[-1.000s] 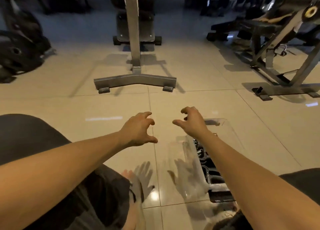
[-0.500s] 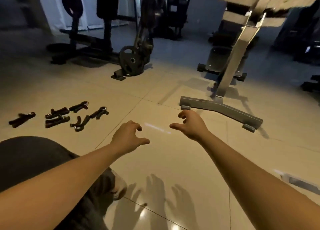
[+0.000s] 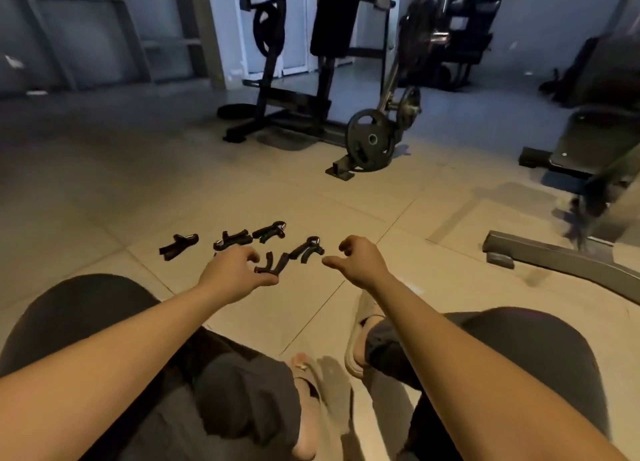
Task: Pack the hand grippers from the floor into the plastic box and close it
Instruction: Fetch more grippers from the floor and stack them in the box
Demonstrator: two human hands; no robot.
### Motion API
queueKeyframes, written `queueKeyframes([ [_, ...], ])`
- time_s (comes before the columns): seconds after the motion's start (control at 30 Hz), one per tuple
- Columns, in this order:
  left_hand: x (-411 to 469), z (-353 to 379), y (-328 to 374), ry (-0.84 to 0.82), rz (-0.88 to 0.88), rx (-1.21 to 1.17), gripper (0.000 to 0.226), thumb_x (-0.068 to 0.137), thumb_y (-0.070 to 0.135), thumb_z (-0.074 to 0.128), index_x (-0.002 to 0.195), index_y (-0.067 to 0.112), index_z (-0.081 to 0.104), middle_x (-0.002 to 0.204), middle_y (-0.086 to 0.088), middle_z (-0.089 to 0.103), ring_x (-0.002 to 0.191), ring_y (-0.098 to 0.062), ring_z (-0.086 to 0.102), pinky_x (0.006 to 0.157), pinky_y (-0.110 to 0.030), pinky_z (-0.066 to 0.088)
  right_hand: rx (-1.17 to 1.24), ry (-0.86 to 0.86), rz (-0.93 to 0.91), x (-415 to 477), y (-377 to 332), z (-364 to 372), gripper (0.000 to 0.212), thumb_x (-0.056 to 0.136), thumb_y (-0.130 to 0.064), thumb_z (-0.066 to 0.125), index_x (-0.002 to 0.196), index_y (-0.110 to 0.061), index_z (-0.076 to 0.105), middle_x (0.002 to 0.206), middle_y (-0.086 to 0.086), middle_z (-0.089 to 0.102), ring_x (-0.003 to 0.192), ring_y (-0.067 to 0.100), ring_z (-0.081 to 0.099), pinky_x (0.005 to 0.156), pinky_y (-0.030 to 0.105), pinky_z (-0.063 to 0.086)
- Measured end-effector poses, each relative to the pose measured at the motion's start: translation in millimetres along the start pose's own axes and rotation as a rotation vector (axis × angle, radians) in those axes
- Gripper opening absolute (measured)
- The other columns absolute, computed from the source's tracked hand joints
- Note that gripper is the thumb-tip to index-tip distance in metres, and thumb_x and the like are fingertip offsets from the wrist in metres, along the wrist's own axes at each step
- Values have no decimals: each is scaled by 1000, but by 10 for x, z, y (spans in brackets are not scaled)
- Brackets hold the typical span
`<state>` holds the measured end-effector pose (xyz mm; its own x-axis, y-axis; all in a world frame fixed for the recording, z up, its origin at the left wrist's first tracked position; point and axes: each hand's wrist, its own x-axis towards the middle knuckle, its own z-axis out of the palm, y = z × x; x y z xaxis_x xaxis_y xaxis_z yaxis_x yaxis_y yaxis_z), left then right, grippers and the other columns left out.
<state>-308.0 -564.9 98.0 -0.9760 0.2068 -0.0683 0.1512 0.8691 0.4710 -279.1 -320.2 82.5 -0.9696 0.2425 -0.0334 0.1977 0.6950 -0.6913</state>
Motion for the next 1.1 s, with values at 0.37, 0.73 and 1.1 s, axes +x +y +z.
queueKeyframes([
  [0.37, 1863, -101, -927, -20, 89, 372, 62, 79, 52, 77, 132, 25, 59, 127, 2, 60, 115, -20, 56, 95, -39, 51, -39, -77, 159, 1965, -155, 1028, 36, 91, -43, 68, 100, -13, 50, 92, 3, 59, 79, 24, 56, 53, 31, 37],
  [0.73, 3807, 780, -1679, -297, 361, 449, 68, 88, 47, 68, 149, 28, 43, 150, 6, 46, 136, -16, 43, 114, -40, 38, 25, -39, 345, 3464, 590, 2189, 42, 95, -42, 61, 118, -7, 61, 114, 13, 66, 100, 32, 63, 75, 37, 50],
  [1.1, 4886, 1803, -2159, -582, 610, 431, 59, 91, 30, 62, 147, 32, 47, 159, 6, 36, 144, -16, 32, 119, -39, 26, -110, -34, 605, 4148, 1045, 3091, 84, 55, -86, 49, 99, -16, 64, 97, 9, 68, 81, 30, 67, 69, 44, 60],
])
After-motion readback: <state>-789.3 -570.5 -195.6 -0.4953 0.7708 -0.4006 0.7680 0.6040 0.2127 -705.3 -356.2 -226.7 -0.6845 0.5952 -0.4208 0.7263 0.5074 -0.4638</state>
